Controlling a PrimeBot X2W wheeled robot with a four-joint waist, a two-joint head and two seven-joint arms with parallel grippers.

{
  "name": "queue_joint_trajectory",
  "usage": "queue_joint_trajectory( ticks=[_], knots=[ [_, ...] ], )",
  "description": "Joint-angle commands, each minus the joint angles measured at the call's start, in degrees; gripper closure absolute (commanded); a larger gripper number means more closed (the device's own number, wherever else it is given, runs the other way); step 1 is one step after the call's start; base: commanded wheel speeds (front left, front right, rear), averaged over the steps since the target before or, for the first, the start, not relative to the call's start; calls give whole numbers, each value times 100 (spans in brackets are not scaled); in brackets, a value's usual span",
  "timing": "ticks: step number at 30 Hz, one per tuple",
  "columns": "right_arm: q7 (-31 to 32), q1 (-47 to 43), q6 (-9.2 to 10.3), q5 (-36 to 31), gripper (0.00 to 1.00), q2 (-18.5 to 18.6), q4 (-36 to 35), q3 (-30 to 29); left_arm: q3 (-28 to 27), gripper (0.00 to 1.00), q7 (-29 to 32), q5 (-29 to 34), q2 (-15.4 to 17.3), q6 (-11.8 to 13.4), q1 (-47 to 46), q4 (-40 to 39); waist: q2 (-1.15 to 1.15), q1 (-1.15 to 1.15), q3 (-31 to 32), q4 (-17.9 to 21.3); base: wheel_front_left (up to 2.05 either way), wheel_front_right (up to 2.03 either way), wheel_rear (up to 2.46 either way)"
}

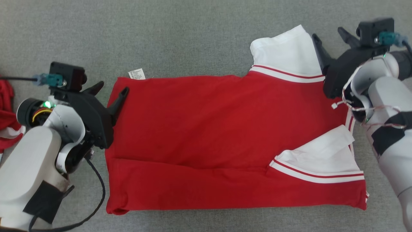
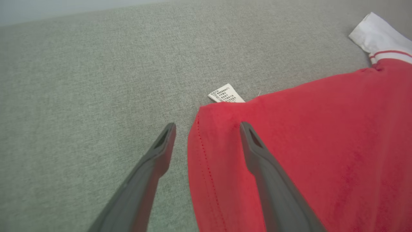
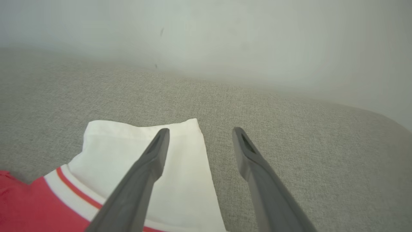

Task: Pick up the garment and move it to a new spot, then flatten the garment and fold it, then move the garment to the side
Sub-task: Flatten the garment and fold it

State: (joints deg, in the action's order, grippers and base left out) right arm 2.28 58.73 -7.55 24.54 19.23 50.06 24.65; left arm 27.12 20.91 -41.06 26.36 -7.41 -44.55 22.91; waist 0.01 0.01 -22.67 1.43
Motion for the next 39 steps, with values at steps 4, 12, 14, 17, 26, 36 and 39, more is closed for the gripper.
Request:
queue_joint_trajectory(
  ticks=[4,12,14,17,26,36,39],
  knots=[
    [102,396,14,148,0,24,316,235,219,0,149,-97,20,-8,-256,95,-1,-1,-132,-52,0,0,0],
    [42,865,14,366,0,-86,783,664,473,0,209,-220,-29,-8,-528,476,-1,-1,-233,-14,0,0,0],
    [21,932,14,434,0,-107,870,761,511,0,191,-251,-44,-7,-564,574,-1,-1,-259,-5,0,0,0],
    [9,1020,14,521,0,-105,975,906,543,0,222,-361,-128,-8,-606,706,-1,-1,-294,-10,0,0,0],
    [193,1261,14,824,0,18,1277,1332,762,100,-99,-322,-112,2,-784,654,-1,-1,-364,-147,0,0,0],
    [614,1603,14,1017,0,140,1614,1642,845,100,-420,-167,-137,141,-608,-33,-1,-1,-561,-413,0,0,0],
    [673,1722,14,1007,0,170,1703,1717,869,100,-415,-121,-117,223,-574,-235,-1,-1,-626,-470,0,0,0]
  ],
)
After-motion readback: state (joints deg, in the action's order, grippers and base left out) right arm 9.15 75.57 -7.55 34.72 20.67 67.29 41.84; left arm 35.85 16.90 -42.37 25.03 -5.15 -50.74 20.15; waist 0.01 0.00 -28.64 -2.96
